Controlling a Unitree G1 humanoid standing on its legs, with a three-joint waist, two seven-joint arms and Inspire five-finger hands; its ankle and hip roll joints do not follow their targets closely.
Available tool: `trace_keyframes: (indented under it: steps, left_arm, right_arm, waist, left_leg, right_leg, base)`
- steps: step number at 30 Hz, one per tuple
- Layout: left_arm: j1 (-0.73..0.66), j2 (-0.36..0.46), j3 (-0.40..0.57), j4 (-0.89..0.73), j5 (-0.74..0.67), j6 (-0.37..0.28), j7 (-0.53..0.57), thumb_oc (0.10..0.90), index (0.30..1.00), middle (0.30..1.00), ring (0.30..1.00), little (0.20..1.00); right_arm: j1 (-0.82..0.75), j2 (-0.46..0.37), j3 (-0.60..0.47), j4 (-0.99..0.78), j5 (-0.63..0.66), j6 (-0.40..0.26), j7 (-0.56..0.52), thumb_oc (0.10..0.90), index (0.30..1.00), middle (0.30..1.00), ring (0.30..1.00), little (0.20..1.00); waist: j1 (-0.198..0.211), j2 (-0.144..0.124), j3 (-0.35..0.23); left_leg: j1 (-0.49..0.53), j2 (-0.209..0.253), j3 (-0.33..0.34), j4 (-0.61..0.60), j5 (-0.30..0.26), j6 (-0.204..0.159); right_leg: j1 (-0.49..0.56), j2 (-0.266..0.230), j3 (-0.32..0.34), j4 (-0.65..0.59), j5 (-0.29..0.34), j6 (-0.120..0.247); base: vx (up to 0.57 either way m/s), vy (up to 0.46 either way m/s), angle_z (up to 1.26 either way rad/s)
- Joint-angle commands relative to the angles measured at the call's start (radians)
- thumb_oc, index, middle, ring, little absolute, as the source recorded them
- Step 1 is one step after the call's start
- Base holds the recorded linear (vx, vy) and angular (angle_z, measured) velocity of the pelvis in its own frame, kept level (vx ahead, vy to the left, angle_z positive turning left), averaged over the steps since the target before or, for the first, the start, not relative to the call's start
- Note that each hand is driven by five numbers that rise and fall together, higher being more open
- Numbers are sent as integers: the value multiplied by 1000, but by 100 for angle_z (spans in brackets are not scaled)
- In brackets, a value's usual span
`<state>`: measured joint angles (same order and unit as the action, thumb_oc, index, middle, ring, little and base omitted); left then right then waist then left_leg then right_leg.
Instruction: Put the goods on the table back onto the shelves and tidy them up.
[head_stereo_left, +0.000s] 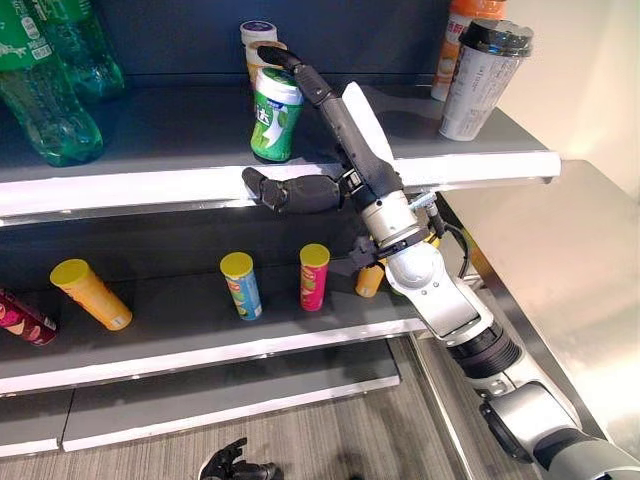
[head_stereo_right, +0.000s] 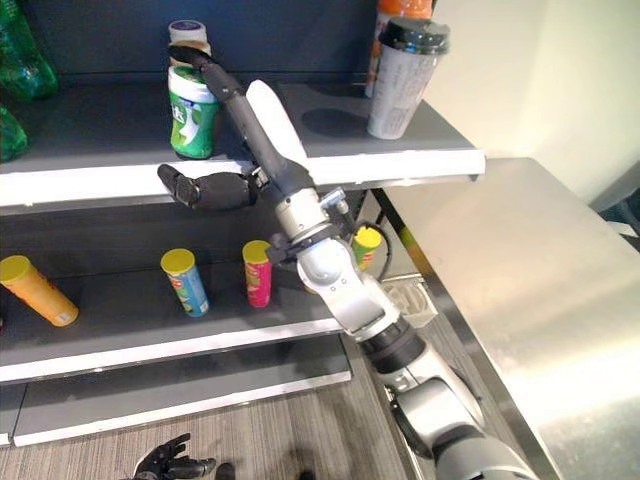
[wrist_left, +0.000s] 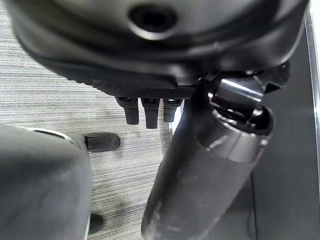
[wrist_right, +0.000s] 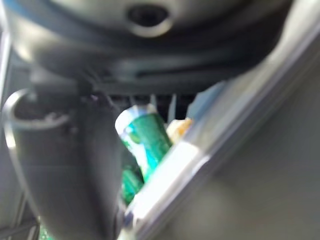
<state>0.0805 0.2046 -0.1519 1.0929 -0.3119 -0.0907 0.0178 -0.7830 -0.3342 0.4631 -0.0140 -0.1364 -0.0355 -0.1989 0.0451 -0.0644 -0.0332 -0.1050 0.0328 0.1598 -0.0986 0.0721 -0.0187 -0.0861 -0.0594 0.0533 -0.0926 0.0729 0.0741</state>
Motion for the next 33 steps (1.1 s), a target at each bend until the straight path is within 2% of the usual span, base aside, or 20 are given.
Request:
trace_keyframes:
  steps: [1,9,20,24,29,31,33]
  left_arm:
    - [-65,24,-43,39,25,-13,20,800,900,900,900,900]
    - [-72,46,-44,59,27,-14,30,800,900,900,900,900]
    - [-70,63,-43,77,11,-19,35,800,900,900,900,900]
    - [-69,70,-41,90,15,-22,35,800,900,900,900,900]
    - [-76,87,-52,105,13,-34,30,800,900,900,900,900]
    - [-78,100,-63,113,20,-38,24,800,900,900,900,900]
    - [-79,105,-64,115,21,-40,23,800,900,900,900,900]
  right_arm:
    - [-108,-53,-89,5,35,-12,-55,800,900,900,900,900]
    - [-275,-58,-85,40,139,-52,-91,800,900,900,900,900]
    - [-441,-87,-43,117,211,-70,-103,800,900,900,900,900]
    - [-499,-134,-26,149,248,-80,-107,800,900,900,900,900]
    - [-637,-194,25,283,338,-103,-111,800,900,900,900,900]
    - [-714,-273,70,351,406,-110,-101,800,900,900,900,900]
    - [-746,-301,88,376,438,-116,-97,800,900,900,900,900]
  waist:
    - [54,14,50]
    - [50,-3,43]
    - [60,-30,30]
    - [56,-38,22]
    - [46,-54,12]
    - [31,-67,5]
    - [24,-72,3]
  left_leg:
    - [78,-40,66,11,-136,13]
    - [85,-30,88,11,-134,6]
    - [90,-17,103,11,-131,-7]
    - [92,-16,106,11,-133,-10]
    - [94,-19,111,11,-132,-13]
    - [92,-17,115,11,-130,-16]
    - [91,-17,118,11,-130,-17]
  right_leg:
    - [55,-92,4,11,59,125]
    - [55,-84,5,11,77,128]
    - [57,-78,-8,6,93,133]
    - [61,-78,-9,6,100,137]
    - [61,-77,-7,7,114,143]
    - [59,-78,-2,7,128,148]
    - [57,-77,3,7,132,150]
  base:
    - [7,-22,-4]
    - [-3,-29,-7]
    - [0,-13,-7]
    - [0,0,0]
    - [-9,5,-4]
    - [-16,5,-1]
    - [-12,1,-3]
